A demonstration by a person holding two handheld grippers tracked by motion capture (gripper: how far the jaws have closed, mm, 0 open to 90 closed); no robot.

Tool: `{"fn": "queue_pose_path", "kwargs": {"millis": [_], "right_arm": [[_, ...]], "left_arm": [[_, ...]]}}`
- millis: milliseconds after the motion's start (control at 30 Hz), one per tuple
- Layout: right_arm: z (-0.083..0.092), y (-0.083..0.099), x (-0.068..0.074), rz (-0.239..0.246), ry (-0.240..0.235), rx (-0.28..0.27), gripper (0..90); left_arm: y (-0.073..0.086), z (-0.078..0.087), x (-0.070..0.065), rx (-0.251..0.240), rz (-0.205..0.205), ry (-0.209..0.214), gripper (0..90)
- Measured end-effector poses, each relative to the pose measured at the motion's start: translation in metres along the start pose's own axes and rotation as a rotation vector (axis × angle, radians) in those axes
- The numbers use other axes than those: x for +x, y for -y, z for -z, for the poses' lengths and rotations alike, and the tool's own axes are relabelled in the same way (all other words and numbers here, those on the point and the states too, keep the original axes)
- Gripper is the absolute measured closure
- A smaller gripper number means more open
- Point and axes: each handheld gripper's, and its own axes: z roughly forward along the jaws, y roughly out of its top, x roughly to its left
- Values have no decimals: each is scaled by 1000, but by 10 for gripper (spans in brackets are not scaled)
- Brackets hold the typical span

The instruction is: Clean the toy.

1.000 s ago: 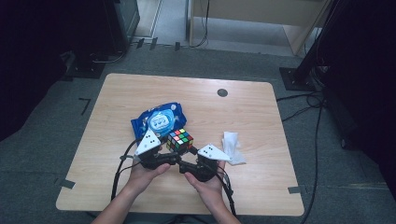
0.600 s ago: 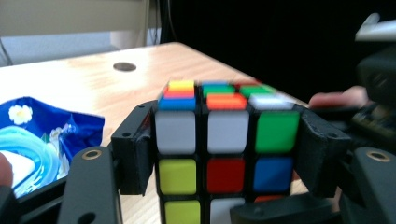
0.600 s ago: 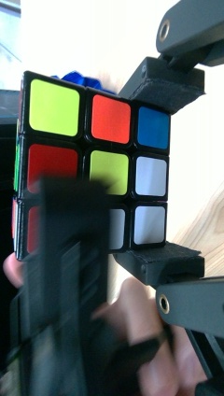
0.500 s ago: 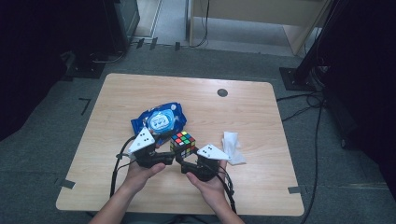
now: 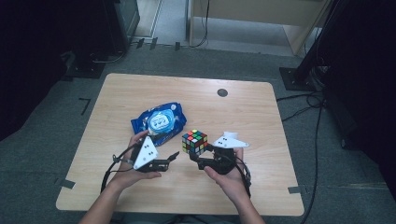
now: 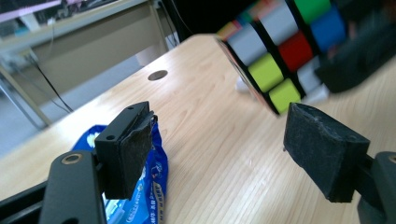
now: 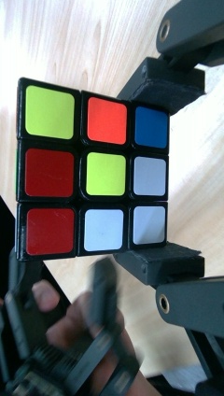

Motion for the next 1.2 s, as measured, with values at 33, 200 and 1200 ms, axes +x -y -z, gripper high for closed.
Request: {"fn": "queue_pose_path", "kwargs": {"millis": [33, 200, 1200], "right_arm": [[1, -1, 1, 2, -9, 16, 345], [-4, -1, 3, -23, -48, 104, 345], [1, -7, -10, -123, -162, 76, 252]], "left_arm": [[0, -2, -5, 19, -47, -6, 243], [2, -10, -20, 51, -143, -17, 242], [5, -12, -14, 5, -28, -3, 343]]}}
